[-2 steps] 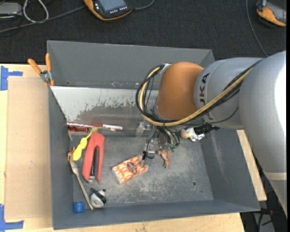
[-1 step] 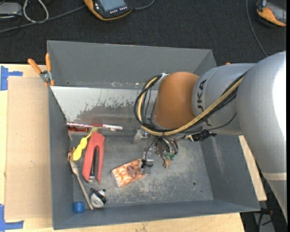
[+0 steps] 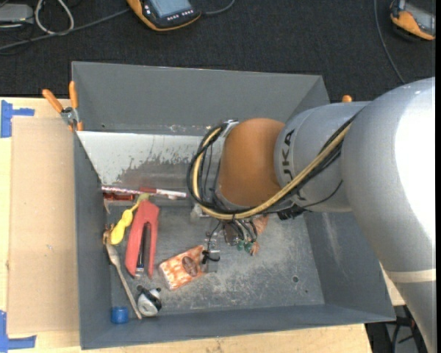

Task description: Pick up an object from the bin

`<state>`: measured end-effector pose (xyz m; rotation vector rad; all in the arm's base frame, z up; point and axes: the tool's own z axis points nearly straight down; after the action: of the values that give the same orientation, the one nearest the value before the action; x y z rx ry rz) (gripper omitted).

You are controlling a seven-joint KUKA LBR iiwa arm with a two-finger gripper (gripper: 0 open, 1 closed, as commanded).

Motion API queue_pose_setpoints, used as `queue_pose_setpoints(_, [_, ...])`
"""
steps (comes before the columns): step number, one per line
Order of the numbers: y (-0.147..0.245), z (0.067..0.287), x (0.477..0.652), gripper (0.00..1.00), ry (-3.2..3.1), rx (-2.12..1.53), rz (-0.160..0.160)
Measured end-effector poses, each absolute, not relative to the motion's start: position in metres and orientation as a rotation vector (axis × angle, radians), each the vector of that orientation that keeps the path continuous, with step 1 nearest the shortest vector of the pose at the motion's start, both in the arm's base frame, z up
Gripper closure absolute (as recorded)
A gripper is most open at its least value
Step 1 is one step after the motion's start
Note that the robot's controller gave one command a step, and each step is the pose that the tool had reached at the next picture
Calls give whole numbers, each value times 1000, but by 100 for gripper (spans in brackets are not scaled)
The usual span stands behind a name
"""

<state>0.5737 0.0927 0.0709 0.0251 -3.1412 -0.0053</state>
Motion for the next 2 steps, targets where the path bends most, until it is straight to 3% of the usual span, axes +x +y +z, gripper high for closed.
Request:
queue_pose_setpoints(1, [110, 73, 544, 100, -3136, 58, -7])
queue_pose_setpoints(2, [110, 73, 544, 100, -3136, 59, -7])
